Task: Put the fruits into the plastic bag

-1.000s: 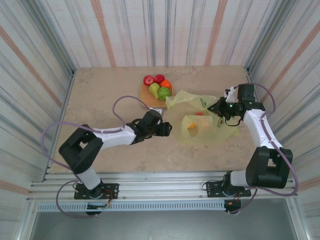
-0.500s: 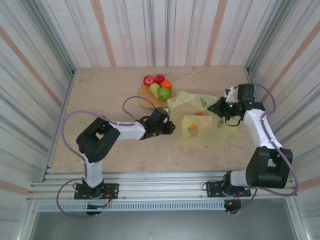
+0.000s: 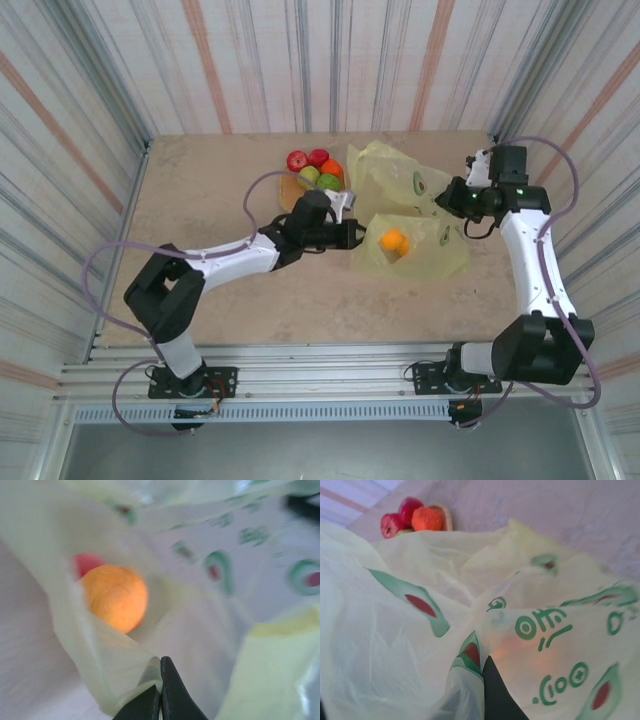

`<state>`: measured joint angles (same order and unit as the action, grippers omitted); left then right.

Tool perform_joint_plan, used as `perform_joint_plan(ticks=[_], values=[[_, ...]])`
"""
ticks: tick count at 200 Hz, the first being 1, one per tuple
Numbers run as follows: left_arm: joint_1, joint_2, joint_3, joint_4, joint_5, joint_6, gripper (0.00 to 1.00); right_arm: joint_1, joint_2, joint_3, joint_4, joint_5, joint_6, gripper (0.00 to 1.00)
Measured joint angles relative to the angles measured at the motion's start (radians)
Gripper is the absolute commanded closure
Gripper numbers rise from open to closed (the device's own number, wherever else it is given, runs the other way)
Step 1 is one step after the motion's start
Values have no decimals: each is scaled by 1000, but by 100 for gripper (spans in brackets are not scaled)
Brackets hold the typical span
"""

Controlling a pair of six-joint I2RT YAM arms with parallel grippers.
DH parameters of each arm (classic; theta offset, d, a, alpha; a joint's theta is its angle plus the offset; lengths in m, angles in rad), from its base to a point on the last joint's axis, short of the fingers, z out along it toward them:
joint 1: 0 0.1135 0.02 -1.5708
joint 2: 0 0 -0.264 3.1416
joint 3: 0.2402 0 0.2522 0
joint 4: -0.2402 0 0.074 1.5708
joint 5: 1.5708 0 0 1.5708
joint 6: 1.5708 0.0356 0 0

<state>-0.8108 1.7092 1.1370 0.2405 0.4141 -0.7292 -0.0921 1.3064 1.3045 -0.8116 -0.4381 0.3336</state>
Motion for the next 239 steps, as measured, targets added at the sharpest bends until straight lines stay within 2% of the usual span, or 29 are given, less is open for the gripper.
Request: perform_joint_plan(ticks=[37, 72, 100, 133, 153, 192, 239], values=[[0, -17, 48, 21, 68, -25, 100, 0, -16, 29, -35, 73, -35, 100], [0, -16, 47, 10, 77, -32, 100, 0, 22, 29, -38, 83, -39, 100], [10, -16, 43, -25, 73, -19, 89, 0, 42, 29, -34, 79, -39, 100], [39, -22, 16, -84, 56, 37, 55, 0, 51, 29, -27, 66, -39, 100], [77, -53, -24, -127, 49, 72, 43, 0, 51, 29, -21, 48, -39, 100], [156, -173, -55, -204, 42, 182, 28, 0, 51, 16, -2, 17, -39, 100], [287, -256, -45, -251, -24, 251, 27, 0, 61, 6, 26, -11, -36, 100]])
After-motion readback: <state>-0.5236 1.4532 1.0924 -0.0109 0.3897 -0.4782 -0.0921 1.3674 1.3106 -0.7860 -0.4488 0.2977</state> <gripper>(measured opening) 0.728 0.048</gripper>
